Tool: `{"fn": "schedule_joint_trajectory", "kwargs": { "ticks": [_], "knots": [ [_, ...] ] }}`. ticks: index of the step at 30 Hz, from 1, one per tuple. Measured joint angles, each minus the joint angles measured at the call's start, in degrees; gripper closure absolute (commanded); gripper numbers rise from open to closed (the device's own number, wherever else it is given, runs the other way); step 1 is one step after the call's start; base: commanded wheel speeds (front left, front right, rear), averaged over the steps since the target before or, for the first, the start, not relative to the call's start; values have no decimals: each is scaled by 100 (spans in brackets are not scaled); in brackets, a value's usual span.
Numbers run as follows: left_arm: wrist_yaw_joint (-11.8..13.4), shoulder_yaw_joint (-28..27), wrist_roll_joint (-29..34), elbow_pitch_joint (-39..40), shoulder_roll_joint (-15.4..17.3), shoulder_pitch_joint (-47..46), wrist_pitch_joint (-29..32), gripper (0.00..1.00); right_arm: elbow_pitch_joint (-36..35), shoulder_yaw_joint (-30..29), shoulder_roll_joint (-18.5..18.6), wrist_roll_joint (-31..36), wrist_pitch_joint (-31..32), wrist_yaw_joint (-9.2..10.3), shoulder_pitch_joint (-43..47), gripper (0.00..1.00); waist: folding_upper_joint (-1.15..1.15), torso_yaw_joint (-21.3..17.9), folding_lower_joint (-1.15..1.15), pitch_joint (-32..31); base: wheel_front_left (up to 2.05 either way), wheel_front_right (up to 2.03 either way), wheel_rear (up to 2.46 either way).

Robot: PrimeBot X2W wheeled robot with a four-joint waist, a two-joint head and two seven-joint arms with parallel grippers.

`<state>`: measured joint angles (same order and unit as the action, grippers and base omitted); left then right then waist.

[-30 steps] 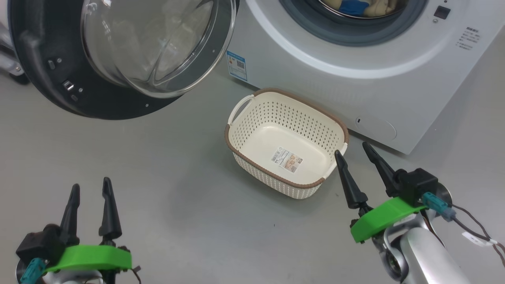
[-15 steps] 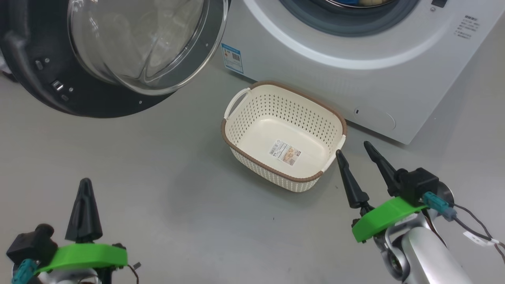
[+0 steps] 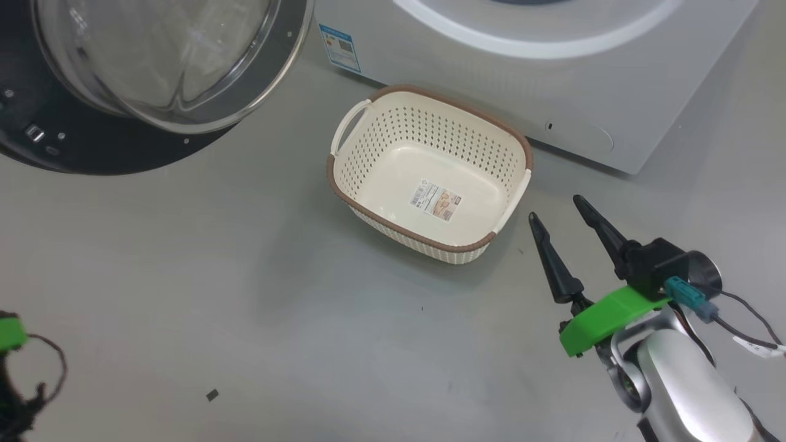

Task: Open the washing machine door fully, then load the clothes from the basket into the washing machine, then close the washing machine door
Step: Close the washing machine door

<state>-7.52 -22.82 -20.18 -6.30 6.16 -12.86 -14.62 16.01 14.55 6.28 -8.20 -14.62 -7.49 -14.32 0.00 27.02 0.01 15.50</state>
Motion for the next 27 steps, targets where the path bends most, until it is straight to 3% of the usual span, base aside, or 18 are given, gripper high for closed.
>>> {"fn": "schedule_joint_trajectory", "kwargs": {
  "ticks": [8, 16, 21, 27],
  "knots": [
    [0, -749, -914, -537, 1239, -1062, -9, 100, -1, 67, 109, 136, 0, 0, -214, 0, 0, -288, 1, 510, 0, 0, 0],
    [1, -804, -2405, -2246, 2356, -1984, 9, 100, -22, 47, 181, 191, 0, 0, -401, 0, 0, -660, 0, 767, 0, 0, 0],
    [1, -722, -3301, -2967, 2688, -2564, 352, 100, -34, 64, 187, 192, 0, 0, -437, 0, 0, -816, 0, 845, 0, 0, 0],
    [2, -910, -4837, -4020, 2961, -3453, 1351, 100, -53, 134, 186, 215, 0, 0, -520, 0, 0, -999, 0, 930, 0, 0, 0]
  ]
}}
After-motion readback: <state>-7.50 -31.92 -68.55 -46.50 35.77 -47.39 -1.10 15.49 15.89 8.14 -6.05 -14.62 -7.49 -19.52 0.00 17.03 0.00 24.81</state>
